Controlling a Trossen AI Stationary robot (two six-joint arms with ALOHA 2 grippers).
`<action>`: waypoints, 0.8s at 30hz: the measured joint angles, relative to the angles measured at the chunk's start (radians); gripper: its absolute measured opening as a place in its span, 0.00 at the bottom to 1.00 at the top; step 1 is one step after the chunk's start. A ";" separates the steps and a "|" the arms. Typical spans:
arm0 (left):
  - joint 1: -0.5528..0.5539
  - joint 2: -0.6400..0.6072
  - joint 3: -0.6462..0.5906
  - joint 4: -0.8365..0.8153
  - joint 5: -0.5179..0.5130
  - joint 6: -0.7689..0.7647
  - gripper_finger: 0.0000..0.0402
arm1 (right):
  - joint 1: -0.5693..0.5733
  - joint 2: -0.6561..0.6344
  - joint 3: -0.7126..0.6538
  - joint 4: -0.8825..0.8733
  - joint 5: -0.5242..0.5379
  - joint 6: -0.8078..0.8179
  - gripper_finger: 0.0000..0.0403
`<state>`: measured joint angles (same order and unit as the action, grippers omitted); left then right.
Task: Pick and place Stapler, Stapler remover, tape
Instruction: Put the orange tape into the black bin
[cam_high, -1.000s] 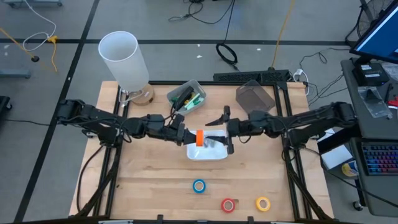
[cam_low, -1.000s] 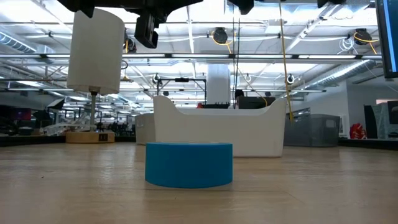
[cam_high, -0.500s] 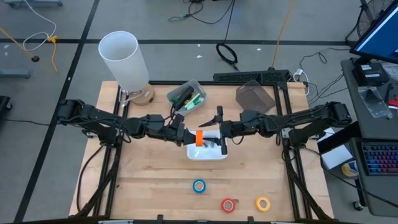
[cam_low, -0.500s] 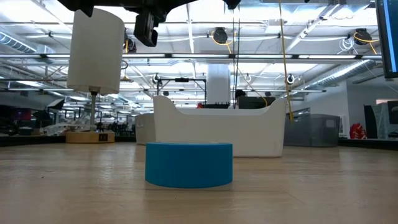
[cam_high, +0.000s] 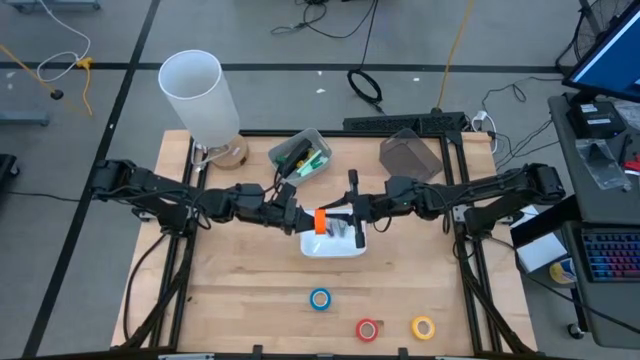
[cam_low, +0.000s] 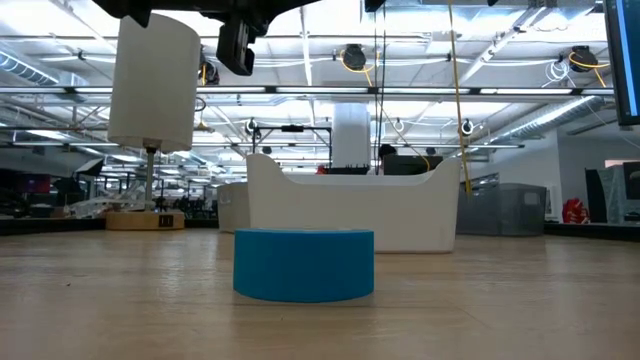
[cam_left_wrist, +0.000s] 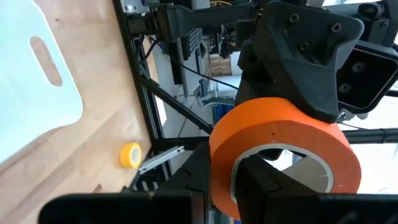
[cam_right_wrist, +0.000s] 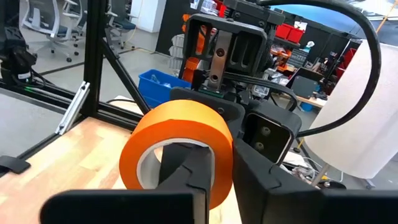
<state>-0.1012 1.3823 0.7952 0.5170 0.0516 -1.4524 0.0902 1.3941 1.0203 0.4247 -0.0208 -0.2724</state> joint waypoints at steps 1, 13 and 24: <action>0.000 0.000 0.000 -0.002 0.000 0.020 0.10 | 0.000 0.000 0.000 -0.004 0.000 -0.006 0.07; 0.001 0.002 0.000 -0.003 -0.042 0.140 0.38 | 0.002 -0.004 0.001 -0.044 0.034 0.009 0.07; 0.027 0.002 0.000 -0.131 0.012 0.248 0.69 | -0.001 -0.047 0.002 -0.202 0.170 -0.006 0.07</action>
<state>-0.0739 1.3838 0.7952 0.3857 0.0633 -1.2043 0.0895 1.3474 1.0218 0.2223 0.1497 -0.2781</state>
